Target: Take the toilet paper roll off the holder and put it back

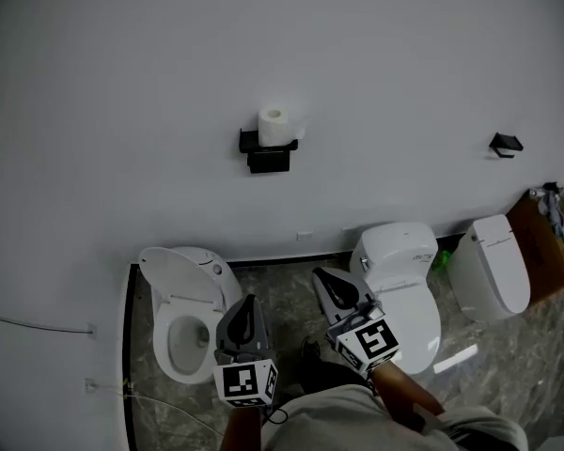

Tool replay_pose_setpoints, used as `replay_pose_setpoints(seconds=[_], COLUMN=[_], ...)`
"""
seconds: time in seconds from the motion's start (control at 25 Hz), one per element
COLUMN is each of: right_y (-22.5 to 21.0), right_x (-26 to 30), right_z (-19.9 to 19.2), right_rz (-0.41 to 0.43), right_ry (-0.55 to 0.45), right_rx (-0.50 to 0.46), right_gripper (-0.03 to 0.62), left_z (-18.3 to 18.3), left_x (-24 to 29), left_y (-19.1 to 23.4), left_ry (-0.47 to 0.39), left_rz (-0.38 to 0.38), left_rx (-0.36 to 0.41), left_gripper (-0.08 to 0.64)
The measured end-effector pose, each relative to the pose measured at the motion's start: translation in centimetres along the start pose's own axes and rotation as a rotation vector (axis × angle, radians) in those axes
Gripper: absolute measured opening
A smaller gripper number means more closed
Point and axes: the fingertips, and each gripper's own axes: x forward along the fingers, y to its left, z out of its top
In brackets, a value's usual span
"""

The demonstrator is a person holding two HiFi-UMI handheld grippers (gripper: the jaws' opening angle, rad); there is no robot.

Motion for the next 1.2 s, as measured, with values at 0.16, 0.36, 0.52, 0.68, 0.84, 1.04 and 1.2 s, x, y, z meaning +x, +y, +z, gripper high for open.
replay_pose_setpoints(seconds=[0.16,0.36,0.52,0.68,0.84,1.04,1.2], right_y=[-3.2,-7.8,-11.1,-12.9,-13.9,-15.7,-16.6], right_x=[3.5,6.9,8.7,10.1,12.2,14.7,17.2], right_z=[0.3,-0.7,-1.4,-3.2,-3.6,-4.6,-4.1], right_rz=[0.024,0.029,0.034,0.011,0.014,-0.016,-0.046], right_ry=[-0.017,-0.006,0.017,0.021,0.042,0.039,0.05], right_rx=[-0.002,0.04,0.06,0.081,0.088,0.059,0.043], right_gripper=[0.003,0.003,0.003,0.003,0.003,0.003,0.005], left_z=[0.4,0.6,-0.1,-1.4,-1.8,-2.1,-1.1], left_x=[5.5,11.6,15.6,17.5,19.7,23.1,26.0], left_y=[-0.1,0.1,0.0,-0.1,0.7,2.0,3.0], left_ry=[0.007,0.021,0.054,0.102,0.114,0.097,0.07], left_rz=[-0.019,-0.042,-0.03,-0.052,-0.057,-0.078,-0.132], left_rx=[0.025,0.03,0.055,0.077,0.077,0.043,0.034], left_gripper=[0.012,0.012,0.012,0.012,0.012,0.012,0.012])
